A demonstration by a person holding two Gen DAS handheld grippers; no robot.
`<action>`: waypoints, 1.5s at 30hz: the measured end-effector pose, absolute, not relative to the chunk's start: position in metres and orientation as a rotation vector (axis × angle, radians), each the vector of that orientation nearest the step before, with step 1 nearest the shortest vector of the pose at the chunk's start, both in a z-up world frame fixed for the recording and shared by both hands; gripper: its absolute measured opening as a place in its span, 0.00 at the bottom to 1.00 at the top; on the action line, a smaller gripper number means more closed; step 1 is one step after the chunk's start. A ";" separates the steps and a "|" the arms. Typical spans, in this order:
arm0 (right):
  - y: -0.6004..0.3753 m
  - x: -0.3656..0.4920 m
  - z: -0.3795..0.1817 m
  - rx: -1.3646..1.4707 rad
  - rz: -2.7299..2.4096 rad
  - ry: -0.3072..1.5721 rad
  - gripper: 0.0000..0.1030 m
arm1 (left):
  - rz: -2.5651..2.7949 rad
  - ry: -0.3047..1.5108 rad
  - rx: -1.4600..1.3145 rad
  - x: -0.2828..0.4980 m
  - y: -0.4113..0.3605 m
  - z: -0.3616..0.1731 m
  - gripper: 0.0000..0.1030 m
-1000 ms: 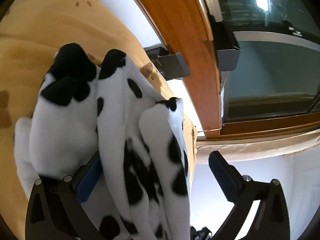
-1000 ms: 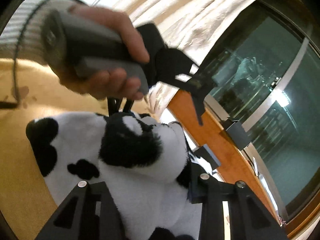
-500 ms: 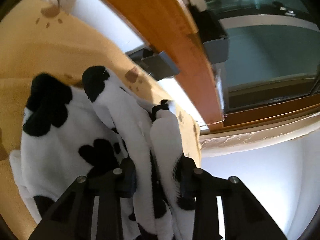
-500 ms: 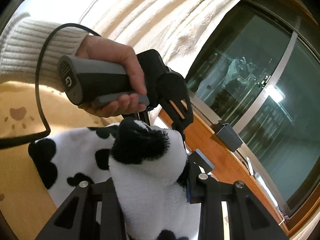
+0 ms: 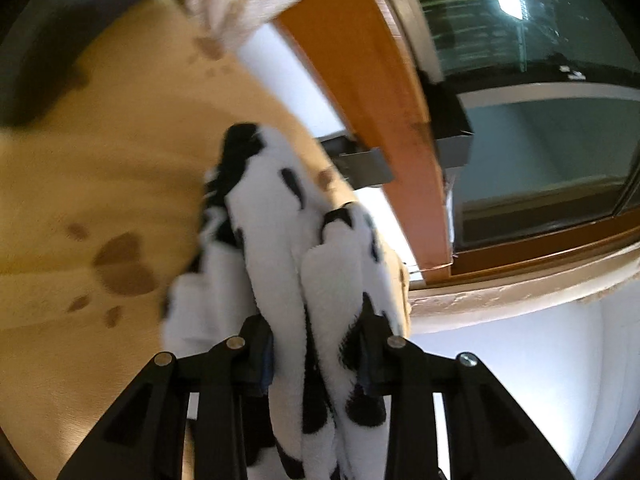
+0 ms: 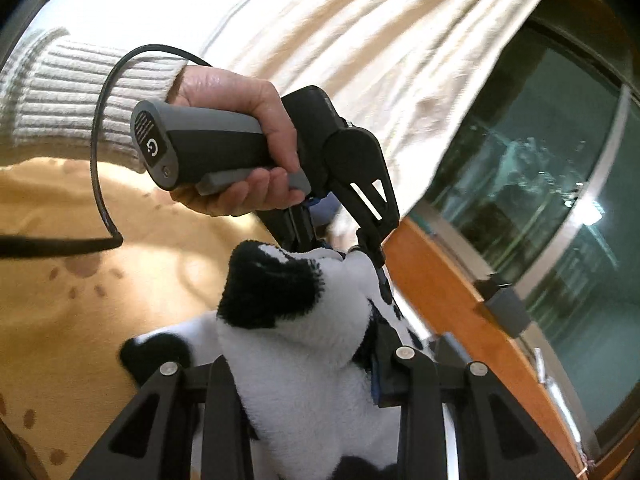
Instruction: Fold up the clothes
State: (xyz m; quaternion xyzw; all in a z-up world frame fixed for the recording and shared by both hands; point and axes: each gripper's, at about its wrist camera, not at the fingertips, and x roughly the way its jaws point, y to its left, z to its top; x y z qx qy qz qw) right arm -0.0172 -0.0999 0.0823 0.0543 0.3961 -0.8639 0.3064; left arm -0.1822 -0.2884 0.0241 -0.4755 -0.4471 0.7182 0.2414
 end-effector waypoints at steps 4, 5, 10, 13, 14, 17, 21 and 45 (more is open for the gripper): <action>-0.108 -0.015 0.063 0.198 -2.243 1.077 0.33 | 1.957 -1.233 -1.252 -0.178 -0.293 0.011 0.36; -0.110 -0.015 0.059 0.209 -2.235 1.088 0.33 | 1.959 -1.234 -1.243 -0.178 -0.293 0.009 0.37; -0.118 -0.013 0.053 0.253 -2.181 1.139 0.60 | 1.967 -1.238 -1.218 -0.178 -0.288 0.007 0.39; -0.117 -0.008 0.056 0.267 -2.146 1.153 0.68 | 1.984 -1.227 -1.235 -0.179 -0.284 0.013 0.43; -0.111 -0.006 0.064 0.285 -2.132 1.112 0.69 | 1.994 -1.222 -1.244 -0.179 -0.284 0.016 0.47; -0.087 0.007 0.092 0.325 -2.096 0.951 0.69 | 2.095 -1.212 -1.272 -0.171 -0.294 0.034 0.72; -0.026 0.010 0.129 0.367 -2.199 0.674 0.72 | 2.239 -1.178 -1.208 -0.151 -0.305 0.072 0.76; 0.019 -0.073 0.082 0.741 -2.254 0.476 0.74 | 2.218 -0.893 -1.085 -0.126 -0.189 0.056 0.59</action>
